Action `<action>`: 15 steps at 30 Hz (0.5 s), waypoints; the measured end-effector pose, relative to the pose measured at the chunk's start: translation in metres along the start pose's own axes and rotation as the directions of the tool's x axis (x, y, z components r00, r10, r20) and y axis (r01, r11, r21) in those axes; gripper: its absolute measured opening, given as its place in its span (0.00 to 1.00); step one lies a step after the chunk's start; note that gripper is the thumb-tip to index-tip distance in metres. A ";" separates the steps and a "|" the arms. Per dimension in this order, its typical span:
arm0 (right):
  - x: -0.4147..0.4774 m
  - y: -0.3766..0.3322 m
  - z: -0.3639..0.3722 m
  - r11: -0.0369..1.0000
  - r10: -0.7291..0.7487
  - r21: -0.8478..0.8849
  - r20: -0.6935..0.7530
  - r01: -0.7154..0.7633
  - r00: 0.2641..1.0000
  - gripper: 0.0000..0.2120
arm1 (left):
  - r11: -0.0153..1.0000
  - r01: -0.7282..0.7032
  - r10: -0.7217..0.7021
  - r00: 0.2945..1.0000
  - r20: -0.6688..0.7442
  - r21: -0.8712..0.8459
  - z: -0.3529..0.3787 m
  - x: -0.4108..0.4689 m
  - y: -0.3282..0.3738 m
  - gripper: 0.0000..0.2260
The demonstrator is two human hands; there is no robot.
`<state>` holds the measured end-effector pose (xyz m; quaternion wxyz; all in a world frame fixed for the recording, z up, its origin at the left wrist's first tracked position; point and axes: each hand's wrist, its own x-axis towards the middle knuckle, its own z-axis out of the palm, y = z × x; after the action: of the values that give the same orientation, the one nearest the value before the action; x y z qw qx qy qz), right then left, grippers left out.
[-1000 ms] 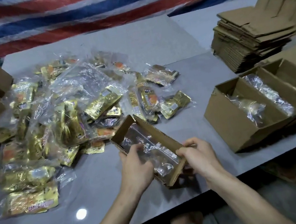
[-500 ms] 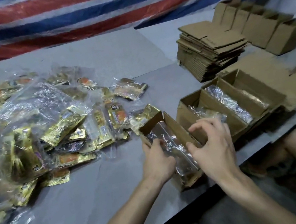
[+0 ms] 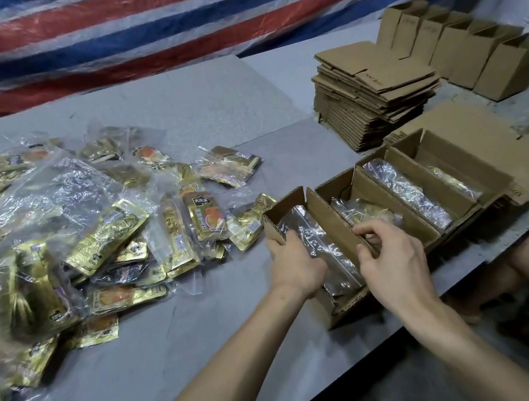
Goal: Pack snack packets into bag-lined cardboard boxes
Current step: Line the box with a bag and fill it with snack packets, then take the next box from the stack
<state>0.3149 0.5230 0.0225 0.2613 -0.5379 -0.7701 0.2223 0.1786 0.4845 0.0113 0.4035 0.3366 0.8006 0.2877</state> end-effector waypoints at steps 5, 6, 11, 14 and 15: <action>0.005 0.003 -0.001 0.999 0.033 0.035 0.013 -0.033 0.999 0.11 | 0.999 0.009 -0.010 1.000 0.013 0.050 0.001 0.001 0.001 0.18; 0.006 0.003 0.000 0.999 0.039 0.037 0.013 -0.040 0.999 0.11 | 0.999 0.010 -0.011 1.000 0.017 0.050 0.001 0.001 0.001 0.17; 0.008 0.004 0.002 0.997 0.060 0.046 0.021 -0.060 0.998 0.09 | 0.999 0.010 -0.011 1.000 0.027 0.044 0.001 0.000 0.003 0.11; 0.009 0.006 0.002 0.997 0.076 0.033 0.026 -0.077 0.997 0.10 | 0.999 0.008 -0.009 0.999 0.047 0.033 0.001 0.001 0.006 0.16; 0.010 0.007 0.001 0.997 0.076 0.028 0.025 -0.077 0.997 0.10 | 1.000 0.010 -0.012 0.998 0.059 0.023 0.001 0.001 0.008 0.17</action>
<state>0.3164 0.5342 0.0191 0.2514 -0.5605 -0.7486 0.2497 0.1815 0.4905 0.0157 0.4248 0.3452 0.7934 0.2663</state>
